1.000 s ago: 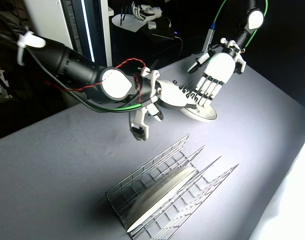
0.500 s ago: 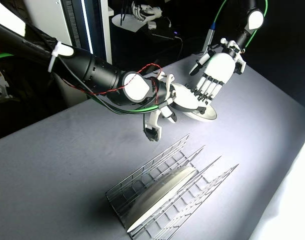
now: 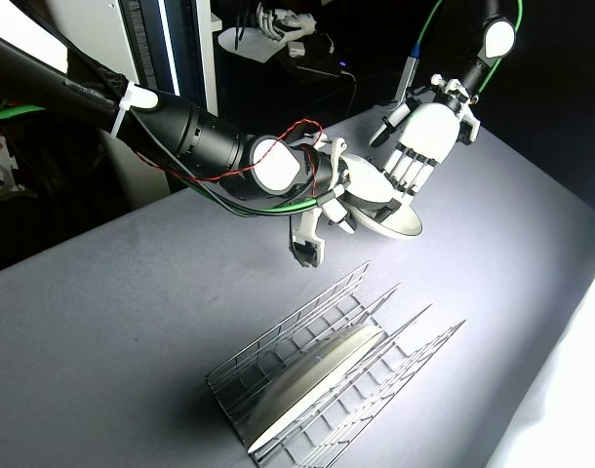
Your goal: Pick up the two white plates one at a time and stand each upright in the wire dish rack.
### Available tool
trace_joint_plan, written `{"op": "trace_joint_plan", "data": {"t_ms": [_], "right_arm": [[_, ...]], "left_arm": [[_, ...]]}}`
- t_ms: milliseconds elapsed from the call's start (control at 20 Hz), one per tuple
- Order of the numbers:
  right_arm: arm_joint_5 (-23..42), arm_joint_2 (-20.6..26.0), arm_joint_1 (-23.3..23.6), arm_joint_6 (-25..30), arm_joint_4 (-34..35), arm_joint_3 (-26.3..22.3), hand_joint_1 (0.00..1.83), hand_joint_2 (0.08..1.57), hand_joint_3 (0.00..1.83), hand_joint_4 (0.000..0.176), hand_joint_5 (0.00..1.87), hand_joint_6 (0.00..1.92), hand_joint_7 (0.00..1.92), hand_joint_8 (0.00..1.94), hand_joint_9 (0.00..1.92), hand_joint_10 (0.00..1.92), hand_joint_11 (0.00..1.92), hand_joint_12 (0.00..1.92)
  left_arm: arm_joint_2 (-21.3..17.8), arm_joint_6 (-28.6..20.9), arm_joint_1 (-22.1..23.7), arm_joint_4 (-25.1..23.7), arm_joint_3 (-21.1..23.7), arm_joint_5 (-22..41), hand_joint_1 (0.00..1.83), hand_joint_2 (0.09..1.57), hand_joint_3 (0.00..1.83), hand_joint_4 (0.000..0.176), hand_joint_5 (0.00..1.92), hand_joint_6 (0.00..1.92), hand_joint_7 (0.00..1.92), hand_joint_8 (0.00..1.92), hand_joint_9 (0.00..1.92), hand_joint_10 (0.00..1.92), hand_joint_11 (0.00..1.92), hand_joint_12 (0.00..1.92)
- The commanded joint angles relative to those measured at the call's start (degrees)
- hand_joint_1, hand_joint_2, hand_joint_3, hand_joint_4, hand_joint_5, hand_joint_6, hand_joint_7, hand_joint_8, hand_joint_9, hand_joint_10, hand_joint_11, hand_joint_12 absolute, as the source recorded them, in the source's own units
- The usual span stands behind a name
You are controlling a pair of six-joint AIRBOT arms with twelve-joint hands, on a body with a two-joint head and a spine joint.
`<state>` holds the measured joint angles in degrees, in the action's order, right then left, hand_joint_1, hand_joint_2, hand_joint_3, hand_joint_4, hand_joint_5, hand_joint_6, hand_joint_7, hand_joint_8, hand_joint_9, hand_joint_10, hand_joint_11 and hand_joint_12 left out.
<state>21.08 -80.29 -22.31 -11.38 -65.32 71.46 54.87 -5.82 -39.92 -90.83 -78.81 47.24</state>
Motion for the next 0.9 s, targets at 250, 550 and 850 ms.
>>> {"op": "trace_joint_plan", "data": {"t_ms": [250,550,850], "right_arm": [[3.69,0.51,0.02,0.54,0.98,-0.04,1.48,1.18,0.00,0.000,0.69,1.33,0.83,1.06,0.77,1.26,0.77,1.63],[6.68,4.39,1.47,0.53,3.79,-3.38,1.48,1.16,0.00,0.000,0.74,1.28,0.88,1.00,0.81,1.20,0.80,1.58],[7.93,10.91,3.76,0.52,10.24,-10.78,1.49,1.10,0.00,0.000,0.87,1.07,0.98,0.82,0.96,0.99,0.86,1.49]], "left_arm": [[-0.95,-0.33,2.90,0.90,0.34,0.80,0.00,1.30,0.02,0.000,0.00,0.00,0.00,0.00,0.00,0.00,0.00,0.00],[-3.42,-2.06,10.37,2.22,0.34,3.08,0.00,1.31,0.02,0.000,0.00,0.00,0.00,0.00,0.00,0.00,0.00,0.00],[-5.57,-4.36,16.32,2.67,-0.62,6.10,0.00,1.31,0.01,0.000,0.00,0.00,0.00,0.00,0.00,0.00,0.00,0.00]]}}
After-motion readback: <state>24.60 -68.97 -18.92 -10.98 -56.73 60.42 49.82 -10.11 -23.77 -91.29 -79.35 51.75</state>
